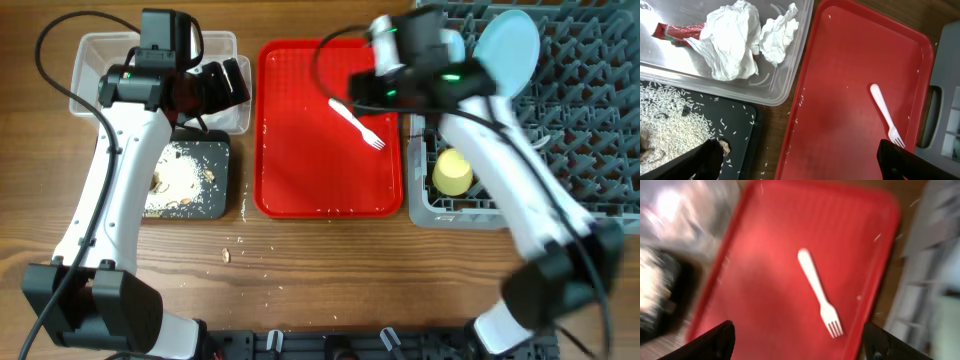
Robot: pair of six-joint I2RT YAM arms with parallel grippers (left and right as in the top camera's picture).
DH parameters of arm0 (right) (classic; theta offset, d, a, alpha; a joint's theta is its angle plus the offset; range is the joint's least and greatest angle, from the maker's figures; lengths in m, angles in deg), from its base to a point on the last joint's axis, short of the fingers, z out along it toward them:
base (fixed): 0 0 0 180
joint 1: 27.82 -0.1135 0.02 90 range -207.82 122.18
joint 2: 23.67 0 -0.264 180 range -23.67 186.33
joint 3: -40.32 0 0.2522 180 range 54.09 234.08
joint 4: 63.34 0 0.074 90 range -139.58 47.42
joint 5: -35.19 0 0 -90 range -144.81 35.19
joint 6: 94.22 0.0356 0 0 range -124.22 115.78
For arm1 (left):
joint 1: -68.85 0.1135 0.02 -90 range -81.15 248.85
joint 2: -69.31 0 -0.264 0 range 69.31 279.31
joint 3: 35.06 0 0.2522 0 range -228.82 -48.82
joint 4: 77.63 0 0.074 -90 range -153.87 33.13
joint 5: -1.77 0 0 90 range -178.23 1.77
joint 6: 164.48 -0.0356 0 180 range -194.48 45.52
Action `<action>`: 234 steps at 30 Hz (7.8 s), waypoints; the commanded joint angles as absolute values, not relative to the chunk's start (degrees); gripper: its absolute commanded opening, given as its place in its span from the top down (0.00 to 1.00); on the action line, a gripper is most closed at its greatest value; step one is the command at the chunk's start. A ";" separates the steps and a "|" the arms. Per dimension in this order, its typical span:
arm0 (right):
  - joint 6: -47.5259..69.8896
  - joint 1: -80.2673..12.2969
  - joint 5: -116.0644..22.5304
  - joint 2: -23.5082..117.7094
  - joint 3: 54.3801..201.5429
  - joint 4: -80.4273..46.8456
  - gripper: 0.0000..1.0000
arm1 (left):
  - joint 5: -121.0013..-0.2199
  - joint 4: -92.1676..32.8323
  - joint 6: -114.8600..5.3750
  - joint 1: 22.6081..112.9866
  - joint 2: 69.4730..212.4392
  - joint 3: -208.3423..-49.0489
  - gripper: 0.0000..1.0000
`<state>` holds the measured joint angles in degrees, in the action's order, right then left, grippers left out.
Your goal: Sort waste into correct bins and load items into the dishwasher rack
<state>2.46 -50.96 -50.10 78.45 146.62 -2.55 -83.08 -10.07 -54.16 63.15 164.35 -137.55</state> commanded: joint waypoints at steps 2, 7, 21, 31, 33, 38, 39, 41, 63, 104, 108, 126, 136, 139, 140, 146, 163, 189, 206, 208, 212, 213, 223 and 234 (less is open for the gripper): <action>0.01 -51.37 -54.43 89.43 146.49 -3.03 0.19 | -83.82 -10.23 -54.29 63.46 164.88 -138.09 0.00; -6.26 -51.37 -54.38 97.21 146.49 -3.82 0.25 | -83.82 -10.23 -54.29 63.46 164.88 -138.09 0.00; -8.75 -50.78 -52.64 105.67 146.44 -10.70 0.53 | -83.82 -10.23 -54.29 63.46 164.88 -138.09 0.00; -7.02 -50.78 -52.26 105.69 146.75 -7.10 0.95 | -83.82 -10.23 -54.29 63.46 164.88 -138.09 0.00; -6.87 -50.78 -51.96 104.77 147.71 -5.04 0.96 | -83.82 -10.23 -54.29 63.46 164.88 -138.09 0.00; -5.45 -50.78 -51.78 98.28 152.26 0.79 0.96 | -83.82 -10.23 -54.29 63.46 164.88 -138.09 0.00; -5.23 -50.78 -51.76 96.53 153.24 1.75 0.96 | -83.82 -10.23 -54.29 63.46 164.88 -138.09 0.00; -4.88 -50.78 -51.78 92.49 155.71 4.27 0.96 | -83.82 -10.23 -54.29 63.46 164.88 -138.09 0.00; 48.40 -19.92 -57.07 74.13 140.32 11.46 0.96 | -83.82 -10.23 -54.29 63.46 164.88 -138.09 0.00; 6.26 -20.93 -43.22 40.69 139.23 8.29 0.00 | -83.82 -10.23 -54.29 63.46 164.88 -138.09 0.00; 6.26 -25.10 -51.37 35.53 129.61 -3.80 0.00 | -83.82 -10.23 -54.29 63.46 164.88 -138.09 0.00; 6.66 -33.38 -57.40 -9.54 68.74 -36.47 0.00 | -83.80 -10.23 -54.29 63.46 164.88 -138.09 0.00; 7.82 -33.97 -57.36 -23.53 57.16 -43.80 0.00 | -83.82 -10.23 -54.29 63.46 164.88 -138.09 0.00; 7.95 -34.46 -57.36 -23.53 56.70 -45.04 0.00 | -83.82 -10.23 -54.29 63.46 164.88 -138.09 0.00; 7.93 -34.67 -57.36 -23.53 56.17 -46.35 0.00 | -83.82 -10.23 -54.29 63.46 164.88 -138.09 0.00; 7.93 -34.72 -57.36 -23.31 54.38 -50.31 0.00 | -83.82 -10.23 -54.29 63.46 164.88 -138.09 0.00; 7.95 -34.67 -57.38 -23.53 54.38 -50.44 0.00 | -83.82 -10.23 -54.29 63.46 164.88 -138.09 0.00; 7.93 -34.67 -57.36 -23.46 54.38 -50.35 0.00 | -86.38 -10.23 -54.93 63.61 162.36 -138.09 0.00; 7.95 -34.67 -57.36 -23.46 54.38 -50.35 0.00 | -83.56 -56.96 -59.26 66.87 129.16 -92.78 0.00; 7.97 -34.67 -57.36 -23.46 54.38 -50.35 0.00 | -83.56 -62.68 -59.26 67.72 124.47 -85.35 0.00; 7.95 -34.67 -57.36 -23.46 54.38 -50.35 0.00 | -83.56 -70.42 -59.28 69.45 114.00 -71.98 0.00; 7.95 -34.67 -57.36 -23.46 54.38 -50.35 0.00 | -83.58 -71.40 -59.28 69.73 111.55 -69.33 0.00; 7.95 -34.67 -57.36 -23.46 54.38 -50.35 0.00 | -84.19 -73.33 -59.37 71.44 89.89 -53.22 0.00; 7.95 -34.67 -57.36 -23.46 54.38 -50.35 0.00 | -84.43 -64.17 -60.61 71.44 74.24 -49.14 0.00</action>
